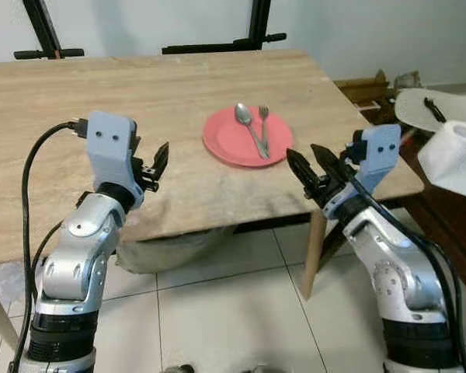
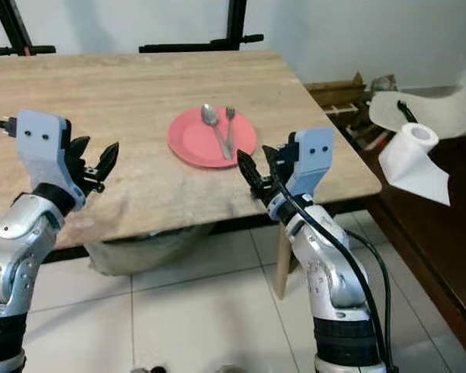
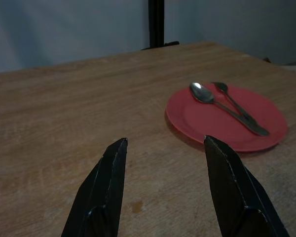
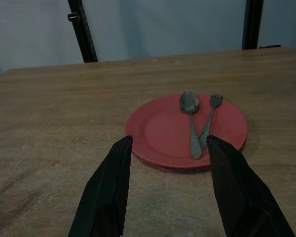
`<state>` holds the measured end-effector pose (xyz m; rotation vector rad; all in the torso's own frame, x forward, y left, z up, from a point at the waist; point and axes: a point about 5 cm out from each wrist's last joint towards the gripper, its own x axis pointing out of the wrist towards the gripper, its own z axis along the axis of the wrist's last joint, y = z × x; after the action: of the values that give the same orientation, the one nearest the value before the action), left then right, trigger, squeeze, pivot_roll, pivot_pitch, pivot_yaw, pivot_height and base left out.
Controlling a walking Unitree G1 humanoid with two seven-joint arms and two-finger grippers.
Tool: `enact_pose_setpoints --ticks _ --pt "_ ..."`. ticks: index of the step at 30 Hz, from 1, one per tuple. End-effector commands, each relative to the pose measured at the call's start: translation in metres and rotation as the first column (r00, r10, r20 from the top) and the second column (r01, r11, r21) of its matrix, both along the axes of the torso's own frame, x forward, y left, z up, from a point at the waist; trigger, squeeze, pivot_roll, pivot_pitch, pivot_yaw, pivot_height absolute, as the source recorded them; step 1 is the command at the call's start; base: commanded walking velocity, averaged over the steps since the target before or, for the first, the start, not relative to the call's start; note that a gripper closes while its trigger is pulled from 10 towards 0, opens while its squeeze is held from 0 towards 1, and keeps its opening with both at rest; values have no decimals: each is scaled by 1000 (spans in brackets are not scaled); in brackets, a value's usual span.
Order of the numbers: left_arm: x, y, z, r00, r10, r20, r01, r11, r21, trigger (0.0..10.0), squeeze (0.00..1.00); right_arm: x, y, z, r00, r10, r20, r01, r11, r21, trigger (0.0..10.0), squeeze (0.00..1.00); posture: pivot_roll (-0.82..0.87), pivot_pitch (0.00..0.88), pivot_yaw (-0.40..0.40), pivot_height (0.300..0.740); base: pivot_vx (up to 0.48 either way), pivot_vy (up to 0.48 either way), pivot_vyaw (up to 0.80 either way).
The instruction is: Setting the table
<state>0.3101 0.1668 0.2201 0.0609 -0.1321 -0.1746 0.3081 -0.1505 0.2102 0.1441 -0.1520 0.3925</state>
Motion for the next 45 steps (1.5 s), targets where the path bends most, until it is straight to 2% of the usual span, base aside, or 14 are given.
enact_pose_setpoints --ticks 1,18,25,39,45 --pt "0 1 -4 1000 10 -17 -10 1000 12 10000 0 -1 -1 -1 1000 -12 0 12 1000 0 10000 0 -114 38 25 740 0 0 0" --pt "-1 2 -7 1000 7 -27 -7 1000 24 10000 0 2 -3 4 998 -50 40 49 999 10 10000 0 -111 46 30 740 0 0 0" --pt "3 8 -4 998 66 -17 -66 997 27 10000 0 6 2 10 997 -40 62 38 999 26 10000 0 -107 46 30 740 0 0 0" --pt "6 4 -3 998 60 -20 -59 998 12 10000 0 3 2 5 998 -40 48 39 999 27 10000 0 -107 45 30 740 191 -343 0" --pt "6 6 -3 998 65 -23 -65 998 -12 10000 0 2 2 5 998 -40 48 39 999 24 10000 0 -113 47 33 740 41 0 0"
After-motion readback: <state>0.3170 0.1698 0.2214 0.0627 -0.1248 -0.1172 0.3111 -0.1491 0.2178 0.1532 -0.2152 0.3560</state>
